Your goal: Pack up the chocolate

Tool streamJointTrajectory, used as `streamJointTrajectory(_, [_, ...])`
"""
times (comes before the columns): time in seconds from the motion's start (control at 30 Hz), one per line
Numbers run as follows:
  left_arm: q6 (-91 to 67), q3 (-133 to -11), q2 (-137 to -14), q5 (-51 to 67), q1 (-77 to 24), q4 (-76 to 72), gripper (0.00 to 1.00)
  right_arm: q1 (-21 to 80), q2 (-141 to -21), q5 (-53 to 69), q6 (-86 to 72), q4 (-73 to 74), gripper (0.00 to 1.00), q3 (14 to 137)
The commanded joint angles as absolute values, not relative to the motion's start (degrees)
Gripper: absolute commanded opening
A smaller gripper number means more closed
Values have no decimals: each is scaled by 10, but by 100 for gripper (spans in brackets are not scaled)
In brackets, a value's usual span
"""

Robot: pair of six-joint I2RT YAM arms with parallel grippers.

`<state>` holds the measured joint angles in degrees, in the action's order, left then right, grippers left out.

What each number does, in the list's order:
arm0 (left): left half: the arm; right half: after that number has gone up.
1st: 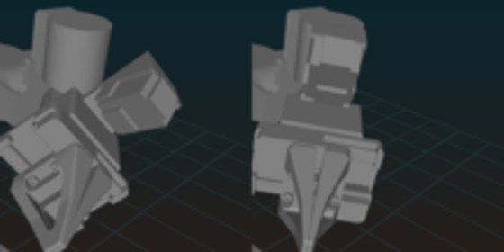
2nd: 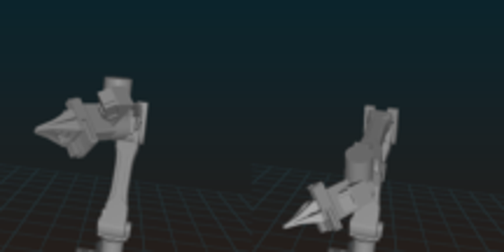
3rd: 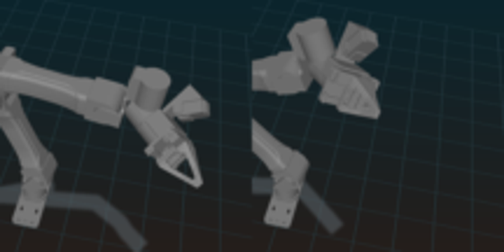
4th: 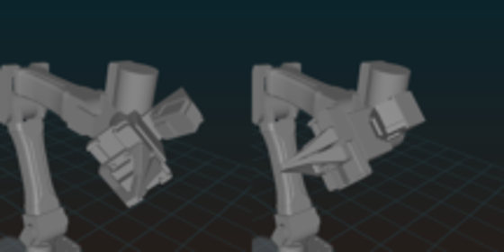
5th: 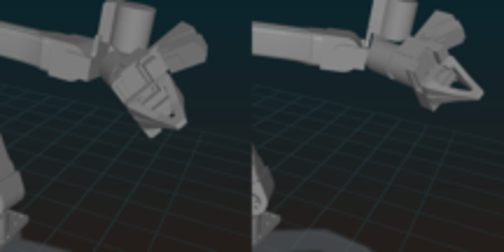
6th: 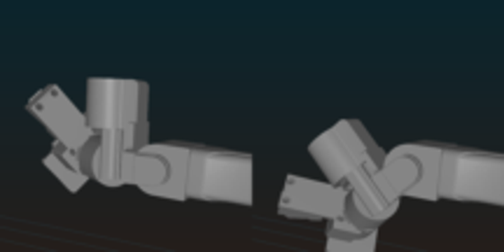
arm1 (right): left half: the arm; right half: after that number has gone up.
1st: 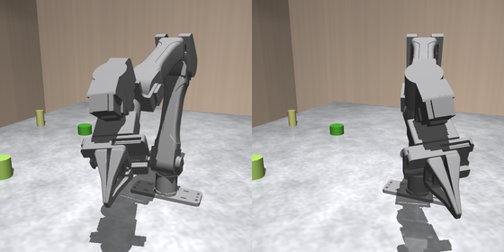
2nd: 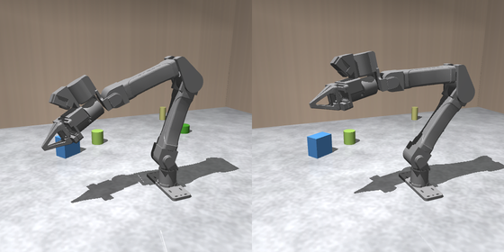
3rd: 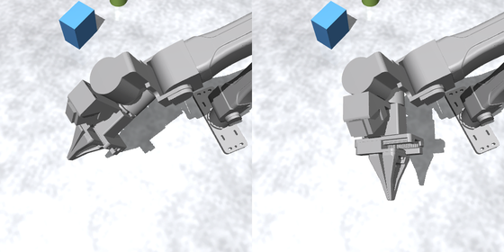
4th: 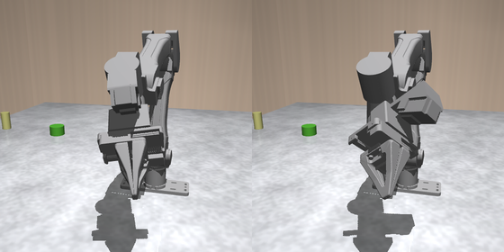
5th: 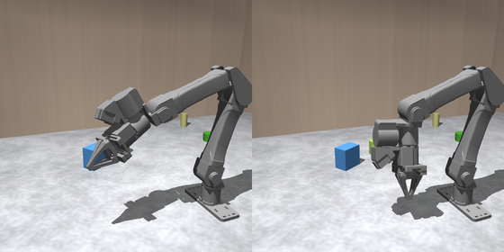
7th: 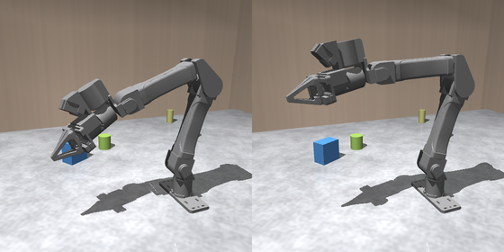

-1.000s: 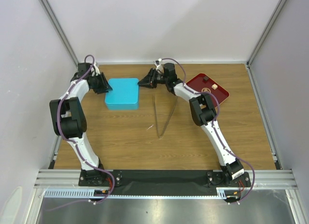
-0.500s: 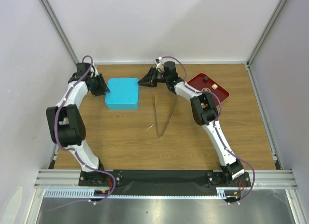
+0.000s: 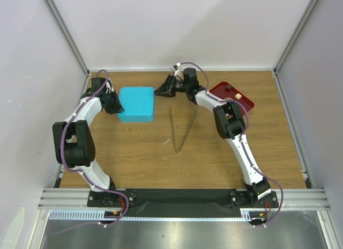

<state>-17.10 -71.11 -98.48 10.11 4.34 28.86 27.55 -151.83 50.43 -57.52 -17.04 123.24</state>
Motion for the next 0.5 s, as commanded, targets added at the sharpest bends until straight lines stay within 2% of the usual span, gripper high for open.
streamJointTrajectory(0.0, [-181, -700, -980, 63, 41, 296, 28, 273, -1466, 513, -553, -190, 29, 1222])
streamJointTrajectory(0.27, [-184, -734, -932, 33, 40, 323, 28, 275, -1462, 513, -551, -191, 28, 1214])
streamJointTrajectory(0.47, [-179, -679, -974, 33, 38, 305, 9, 278, -1460, 516, -550, -193, 28, 1209])
